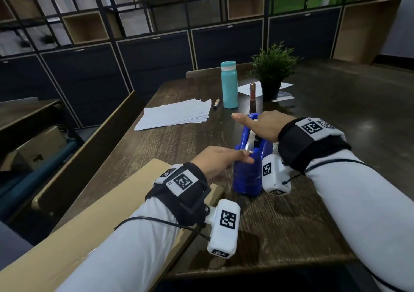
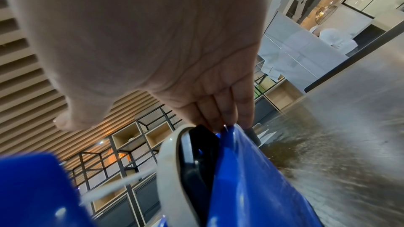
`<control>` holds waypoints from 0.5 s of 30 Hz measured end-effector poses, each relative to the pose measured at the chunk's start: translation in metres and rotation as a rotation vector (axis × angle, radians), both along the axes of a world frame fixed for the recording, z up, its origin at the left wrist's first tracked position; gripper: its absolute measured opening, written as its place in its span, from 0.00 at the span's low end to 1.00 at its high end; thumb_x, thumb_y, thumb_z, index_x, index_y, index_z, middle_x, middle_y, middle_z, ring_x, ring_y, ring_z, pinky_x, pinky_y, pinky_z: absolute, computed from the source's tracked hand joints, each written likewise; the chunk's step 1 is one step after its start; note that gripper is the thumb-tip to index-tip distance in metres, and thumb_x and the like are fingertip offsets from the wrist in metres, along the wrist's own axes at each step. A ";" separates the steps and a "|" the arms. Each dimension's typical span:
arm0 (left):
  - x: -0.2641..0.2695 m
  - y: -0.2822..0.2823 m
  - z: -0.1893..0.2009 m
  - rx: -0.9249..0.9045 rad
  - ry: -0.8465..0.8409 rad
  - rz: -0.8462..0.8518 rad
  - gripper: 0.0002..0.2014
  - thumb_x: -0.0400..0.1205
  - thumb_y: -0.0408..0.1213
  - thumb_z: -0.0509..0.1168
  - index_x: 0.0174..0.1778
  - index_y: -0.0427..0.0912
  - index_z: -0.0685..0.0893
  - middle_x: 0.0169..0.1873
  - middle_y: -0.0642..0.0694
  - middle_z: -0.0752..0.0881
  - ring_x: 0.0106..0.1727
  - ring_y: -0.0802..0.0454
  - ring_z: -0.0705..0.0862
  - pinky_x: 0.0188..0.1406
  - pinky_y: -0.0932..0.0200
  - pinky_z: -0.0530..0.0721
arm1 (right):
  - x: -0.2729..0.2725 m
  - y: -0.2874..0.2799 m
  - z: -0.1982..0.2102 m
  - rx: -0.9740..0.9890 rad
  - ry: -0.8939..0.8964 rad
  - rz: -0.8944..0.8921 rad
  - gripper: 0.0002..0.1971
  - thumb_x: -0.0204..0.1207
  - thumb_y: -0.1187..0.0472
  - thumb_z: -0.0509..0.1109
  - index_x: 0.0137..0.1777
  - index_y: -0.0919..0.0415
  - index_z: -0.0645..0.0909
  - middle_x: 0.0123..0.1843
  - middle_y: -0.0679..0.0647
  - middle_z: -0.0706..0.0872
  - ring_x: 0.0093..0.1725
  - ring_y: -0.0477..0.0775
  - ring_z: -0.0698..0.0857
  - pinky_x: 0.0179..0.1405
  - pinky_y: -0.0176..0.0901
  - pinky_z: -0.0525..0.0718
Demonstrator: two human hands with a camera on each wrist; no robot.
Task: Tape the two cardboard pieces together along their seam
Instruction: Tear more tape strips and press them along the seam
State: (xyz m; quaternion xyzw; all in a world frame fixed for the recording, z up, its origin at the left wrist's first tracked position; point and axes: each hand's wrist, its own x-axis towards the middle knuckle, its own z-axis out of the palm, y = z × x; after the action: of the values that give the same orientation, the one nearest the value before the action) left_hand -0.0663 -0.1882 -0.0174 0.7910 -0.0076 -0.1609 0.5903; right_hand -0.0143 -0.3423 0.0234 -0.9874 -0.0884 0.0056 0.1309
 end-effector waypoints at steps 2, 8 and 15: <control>-0.001 0.000 -0.003 -0.005 -0.032 -0.007 0.09 0.78 0.43 0.71 0.47 0.42 0.92 0.56 0.48 0.90 0.55 0.53 0.82 0.47 0.55 0.79 | -0.001 0.001 0.001 -0.003 0.008 -0.002 0.41 0.72 0.25 0.37 0.26 0.62 0.70 0.29 0.57 0.77 0.30 0.53 0.76 0.40 0.46 0.74; -0.003 0.000 -0.006 0.046 -0.111 -0.038 0.09 0.80 0.45 0.69 0.41 0.46 0.91 0.52 0.45 0.91 0.52 0.47 0.83 0.50 0.52 0.81 | -0.003 0.002 0.001 -0.001 0.019 -0.011 0.42 0.72 0.25 0.36 0.27 0.62 0.73 0.30 0.58 0.77 0.31 0.52 0.77 0.41 0.46 0.74; -0.007 0.009 0.006 0.416 -0.280 -0.258 0.10 0.81 0.42 0.68 0.48 0.43 0.92 0.59 0.57 0.80 0.60 0.60 0.77 0.65 0.50 0.77 | -0.001 0.003 0.000 -0.002 0.065 -0.051 0.47 0.70 0.24 0.36 0.44 0.66 0.81 0.46 0.63 0.86 0.41 0.54 0.82 0.49 0.47 0.75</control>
State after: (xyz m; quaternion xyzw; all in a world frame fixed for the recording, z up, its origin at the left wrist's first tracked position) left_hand -0.0738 -0.1796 -0.0118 0.9020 -0.1568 -0.1219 0.3832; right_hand -0.0156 -0.3391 0.0237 -0.9888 -0.0590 0.0343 0.1328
